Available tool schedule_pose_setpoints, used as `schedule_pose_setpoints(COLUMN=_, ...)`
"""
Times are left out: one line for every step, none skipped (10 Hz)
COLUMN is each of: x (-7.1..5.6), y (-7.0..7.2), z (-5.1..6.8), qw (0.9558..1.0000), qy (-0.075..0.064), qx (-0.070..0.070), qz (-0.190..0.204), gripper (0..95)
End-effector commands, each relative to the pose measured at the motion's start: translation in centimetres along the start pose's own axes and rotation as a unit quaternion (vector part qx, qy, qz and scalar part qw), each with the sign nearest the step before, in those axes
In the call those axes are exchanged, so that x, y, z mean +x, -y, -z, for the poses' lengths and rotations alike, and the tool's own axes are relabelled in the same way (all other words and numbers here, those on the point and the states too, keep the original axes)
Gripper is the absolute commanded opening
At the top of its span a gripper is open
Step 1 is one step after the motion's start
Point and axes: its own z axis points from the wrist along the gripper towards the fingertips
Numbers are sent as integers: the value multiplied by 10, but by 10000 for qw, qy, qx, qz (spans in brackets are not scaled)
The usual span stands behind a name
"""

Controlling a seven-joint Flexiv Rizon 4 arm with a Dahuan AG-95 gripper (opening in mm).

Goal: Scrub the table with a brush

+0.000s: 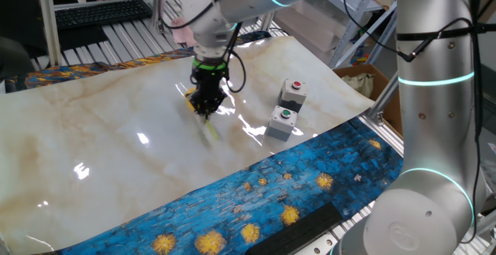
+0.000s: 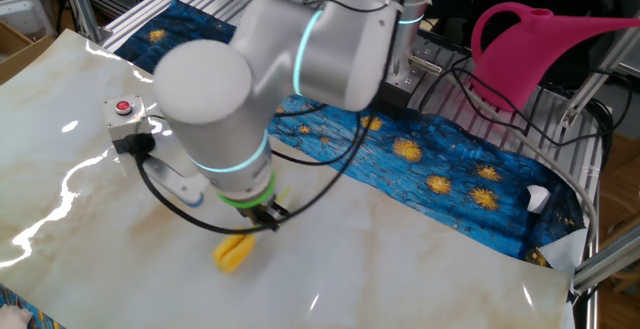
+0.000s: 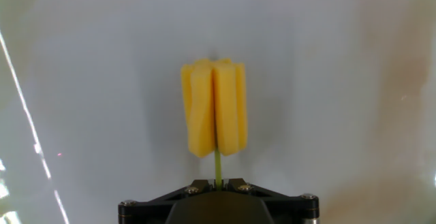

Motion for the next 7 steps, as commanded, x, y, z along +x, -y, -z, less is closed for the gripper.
schedule_pose_setpoints(x=8, y=-15, z=5, qw=9998, qy=-101, qx=-3, qz=-155, gripper=0)
schedule_pose_setpoints(x=13, y=-25, z=8, qw=9996, qy=-163, qx=-8, qz=-243, gripper=0)
schedule_pose_setpoints(x=17, y=-32, z=10, qw=9994, qy=-186, qx=-12, qz=-282, gripper=0)
schedule_pose_setpoints(x=20, y=-36, z=12, qw=9993, qy=-201, qx=-27, qz=-309, gripper=0)
schedule_pose_setpoints(x=23, y=-40, z=13, qw=9995, qy=-193, qx=-41, qz=-264, gripper=0)
schedule_pose_setpoints(x=22, y=-38, z=13, qw=9999, qy=-102, qx=-83, qz=-86, gripper=0)
schedule_pose_setpoints(x=19, y=-33, z=10, qw=10000, qy=-6, qx=-43, qz=75, gripper=0)
